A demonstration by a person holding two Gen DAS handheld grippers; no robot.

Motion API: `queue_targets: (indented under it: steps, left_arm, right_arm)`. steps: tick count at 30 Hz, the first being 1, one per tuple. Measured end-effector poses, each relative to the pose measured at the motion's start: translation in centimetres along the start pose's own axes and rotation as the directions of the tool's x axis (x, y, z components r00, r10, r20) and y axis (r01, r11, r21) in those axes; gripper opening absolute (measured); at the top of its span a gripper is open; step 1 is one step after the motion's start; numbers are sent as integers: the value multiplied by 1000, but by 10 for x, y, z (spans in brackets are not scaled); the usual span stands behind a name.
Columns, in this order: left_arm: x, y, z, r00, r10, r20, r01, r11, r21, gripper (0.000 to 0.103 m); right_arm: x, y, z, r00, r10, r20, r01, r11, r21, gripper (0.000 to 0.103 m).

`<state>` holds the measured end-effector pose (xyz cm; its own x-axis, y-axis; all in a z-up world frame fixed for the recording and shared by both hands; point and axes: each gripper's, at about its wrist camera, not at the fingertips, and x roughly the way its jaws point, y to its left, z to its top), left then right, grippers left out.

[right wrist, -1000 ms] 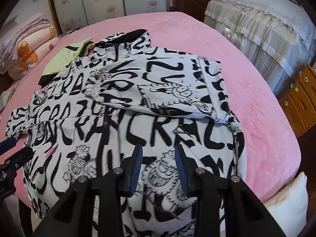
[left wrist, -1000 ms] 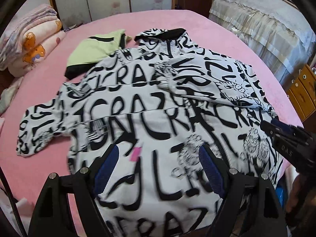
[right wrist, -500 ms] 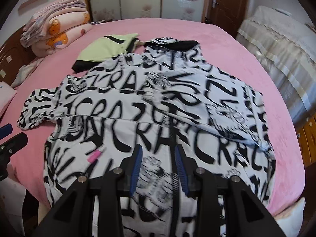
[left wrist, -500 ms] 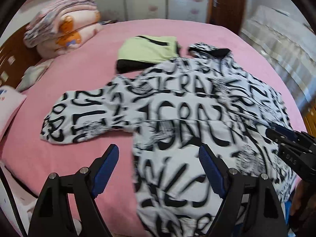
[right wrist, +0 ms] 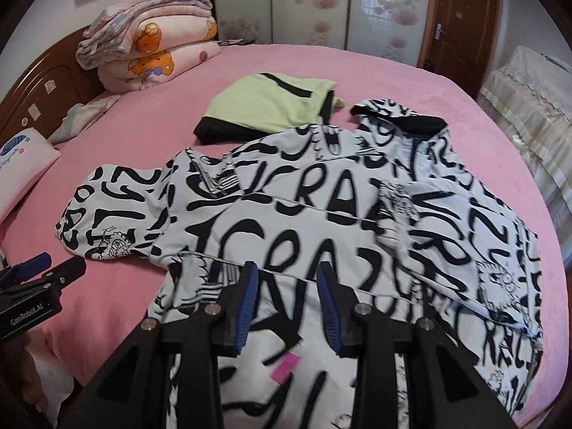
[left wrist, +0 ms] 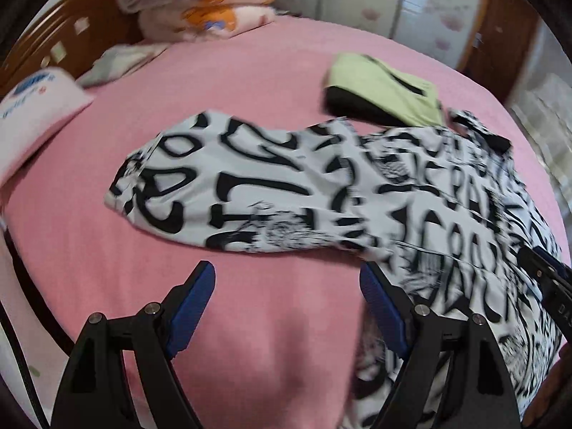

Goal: Fold large clothes
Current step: 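Grasp the sleeve with the left tool and fold it across the jacket front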

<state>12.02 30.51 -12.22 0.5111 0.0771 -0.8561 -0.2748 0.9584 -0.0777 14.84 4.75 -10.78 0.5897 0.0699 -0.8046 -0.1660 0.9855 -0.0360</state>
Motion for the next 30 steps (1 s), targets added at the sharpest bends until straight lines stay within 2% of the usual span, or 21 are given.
queue_targets:
  steps: [7,11,15,20,25,26,28,29,30]
  left_arm:
    - [54,47,1,998,25,-66,-34,990,-136,82]
    - [80,68,0,996,-9,-85,-10,974,-225,82]
    - [104,95,-1,996,-42,-77,13,941,-339,82]
    - [119,119,6,998,-56,-22,41,900,-435,82]
    - [134,144,16,996,-74,47,88,830,-551,82]
    - [139,150,19,995,-74,71,101,808,-581,82]
    - [145,155,22,994,-54,92,100,782,-616,69]
    - [147,157,26,995,-37,95,88,775,-625,44]
    - [148,157,28,995,-24,96,80,770,-633,15]
  right_arm:
    - [41,32,8,999,27,-43,-28,999,-22,34]
    - [59,41,7,996,41,-75,-43,999,-21,34]
    - [75,49,2,993,50,-109,-53,998,-28,34]
    - [91,55,0,989,54,-136,-58,998,-29,34]
    - [99,59,0,987,69,-147,-72,997,-16,34]
    - [100,59,0,986,71,-150,-74,997,-14,34]
    - [102,59,-3,984,77,-158,-79,997,-9,34]
    - [102,58,-4,984,77,-163,-79,997,-6,34]
    - [103,56,-5,983,78,-166,-79,997,-3,34]
